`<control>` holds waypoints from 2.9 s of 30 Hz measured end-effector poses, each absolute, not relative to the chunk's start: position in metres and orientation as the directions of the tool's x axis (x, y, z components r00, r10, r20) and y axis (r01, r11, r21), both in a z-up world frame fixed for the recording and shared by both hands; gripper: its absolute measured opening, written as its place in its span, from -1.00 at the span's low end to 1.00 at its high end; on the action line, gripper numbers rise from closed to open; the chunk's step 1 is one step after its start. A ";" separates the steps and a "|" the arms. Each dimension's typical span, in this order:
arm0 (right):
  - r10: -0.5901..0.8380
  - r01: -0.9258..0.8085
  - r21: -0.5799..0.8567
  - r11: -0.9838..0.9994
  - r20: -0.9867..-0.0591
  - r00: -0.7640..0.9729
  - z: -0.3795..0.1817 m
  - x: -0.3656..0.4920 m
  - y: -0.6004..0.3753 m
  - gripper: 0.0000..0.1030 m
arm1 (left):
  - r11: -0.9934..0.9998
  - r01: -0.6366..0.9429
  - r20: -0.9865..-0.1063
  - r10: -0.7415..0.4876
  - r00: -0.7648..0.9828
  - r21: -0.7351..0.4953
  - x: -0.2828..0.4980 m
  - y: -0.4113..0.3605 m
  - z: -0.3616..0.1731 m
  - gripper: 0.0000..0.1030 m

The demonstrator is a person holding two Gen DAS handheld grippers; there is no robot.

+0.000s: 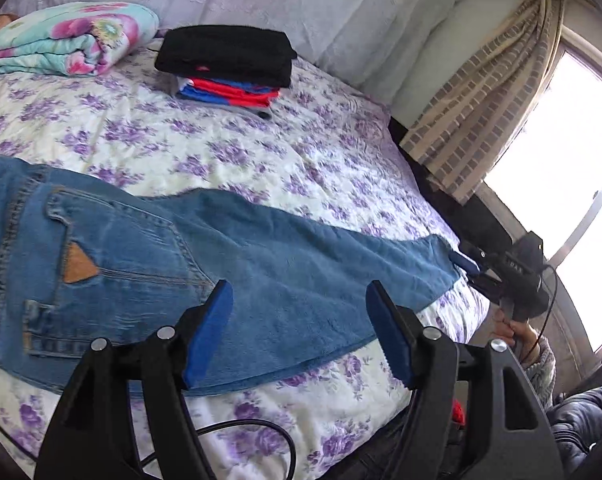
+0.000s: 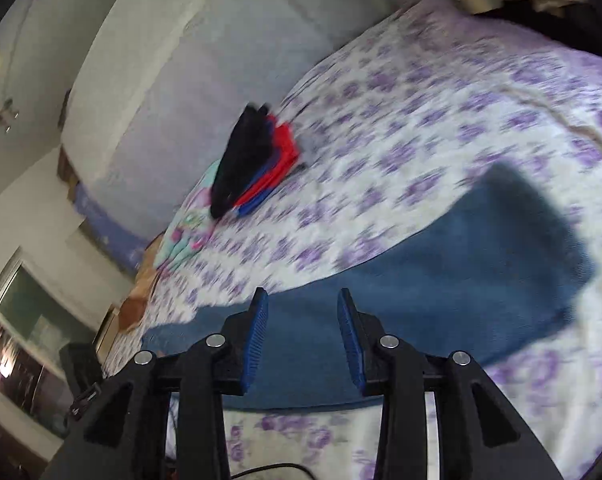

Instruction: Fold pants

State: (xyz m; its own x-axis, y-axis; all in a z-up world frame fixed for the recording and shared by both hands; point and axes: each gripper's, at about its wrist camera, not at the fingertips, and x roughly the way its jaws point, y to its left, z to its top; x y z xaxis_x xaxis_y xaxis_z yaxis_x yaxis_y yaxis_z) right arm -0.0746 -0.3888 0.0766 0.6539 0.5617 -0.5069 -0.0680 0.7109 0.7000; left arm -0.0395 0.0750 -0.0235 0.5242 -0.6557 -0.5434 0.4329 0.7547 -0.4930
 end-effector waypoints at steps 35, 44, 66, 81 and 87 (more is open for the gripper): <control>0.777 -0.236 0.781 0.579 -0.616 -0.133 0.029 0.120 -0.129 0.14 | 0.842 0.299 -0.537 -0.522 0.663 -0.449 -0.042 0.157 -0.059 0.26; 0.801 -0.289 0.798 0.529 -0.582 -0.141 0.048 0.126 -0.094 0.47 | 0.846 0.293 -0.540 -0.515 0.666 -0.445 -0.043 0.156 -0.059 0.27; 0.600 -0.547 0.430 0.718 -0.780 0.175 0.045 0.113 -0.110 -0.43 | 0.860 0.257 -0.575 -0.491 0.655 -0.441 -0.039 0.154 -0.054 0.31; 0.643 -0.607 0.446 0.657 -0.752 0.143 0.041 0.088 -0.079 -0.43 | 0.943 0.080 -0.651 -0.283 0.704 -0.324 -0.042 0.186 -0.042 0.29; 0.671 -0.645 0.419 0.639 -0.713 0.201 0.070 0.064 -0.085 0.25 | 0.935 0.059 -0.607 -0.275 0.746 -0.350 -0.047 0.191 -0.019 0.37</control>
State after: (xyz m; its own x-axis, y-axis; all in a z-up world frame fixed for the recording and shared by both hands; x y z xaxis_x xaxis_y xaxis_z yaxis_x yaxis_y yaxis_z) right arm 0.0644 -0.0845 0.0695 0.2014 0.6711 -0.7134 -0.6449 0.6391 0.4191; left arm -0.0473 0.1907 -0.0192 0.7456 -0.2748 -0.6071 0.0594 0.9348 -0.3502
